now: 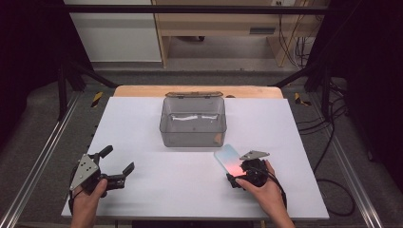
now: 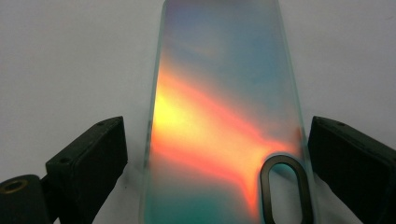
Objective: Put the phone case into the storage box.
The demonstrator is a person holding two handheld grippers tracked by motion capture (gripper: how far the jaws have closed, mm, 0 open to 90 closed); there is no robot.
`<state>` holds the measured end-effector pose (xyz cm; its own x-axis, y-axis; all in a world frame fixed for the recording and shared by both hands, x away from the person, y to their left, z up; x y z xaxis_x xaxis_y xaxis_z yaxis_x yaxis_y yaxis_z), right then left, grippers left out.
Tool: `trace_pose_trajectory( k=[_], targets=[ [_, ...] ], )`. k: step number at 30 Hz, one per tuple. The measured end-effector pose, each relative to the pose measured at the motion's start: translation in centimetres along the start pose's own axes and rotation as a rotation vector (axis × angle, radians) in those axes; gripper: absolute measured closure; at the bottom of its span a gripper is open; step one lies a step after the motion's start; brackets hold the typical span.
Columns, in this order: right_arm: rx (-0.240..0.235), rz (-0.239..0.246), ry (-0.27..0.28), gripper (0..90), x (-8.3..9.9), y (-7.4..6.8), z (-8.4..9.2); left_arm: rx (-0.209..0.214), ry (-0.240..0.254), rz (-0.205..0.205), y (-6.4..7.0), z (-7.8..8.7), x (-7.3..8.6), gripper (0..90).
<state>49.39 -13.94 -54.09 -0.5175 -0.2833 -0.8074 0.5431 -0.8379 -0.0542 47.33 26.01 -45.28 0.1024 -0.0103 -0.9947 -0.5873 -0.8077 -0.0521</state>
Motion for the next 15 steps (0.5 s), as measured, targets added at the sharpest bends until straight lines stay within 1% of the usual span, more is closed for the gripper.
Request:
trace_pose_trajectory(
  k=[2, 10, 15],
  targets=[
    [-0.006, 0.003, 0.001, 6.2, 0.05, -0.06, 0.09, 0.0, 0.0, 0.0, -0.01, 0.0, 0.0, 1.2],
    [-0.003, 0.0, -0.002, 7.6, 0.21, -0.03, 0.23, 0.002, -0.001, -0.002, 0.04, -0.03, 0.02, 1.2],
    [0.016, 0.014, 0.001, 11.7, 0.26, 0.0, 0.3, 0.003, -0.002, -0.002, 0.06, -0.03, 0.01, 1.2]
  ],
)
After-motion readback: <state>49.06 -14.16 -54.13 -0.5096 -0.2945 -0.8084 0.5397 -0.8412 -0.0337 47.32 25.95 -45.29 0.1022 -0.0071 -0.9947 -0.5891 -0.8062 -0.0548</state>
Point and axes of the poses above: each handheld gripper's, and its own axes: z roughly backward along the jaws, x roughly out of its underside, y roughly to its right, the point moved 8 cm from there along -z, roughly forward along the jaws, and after that the axes turned 12 degrees about y, right-handed, at the moved point
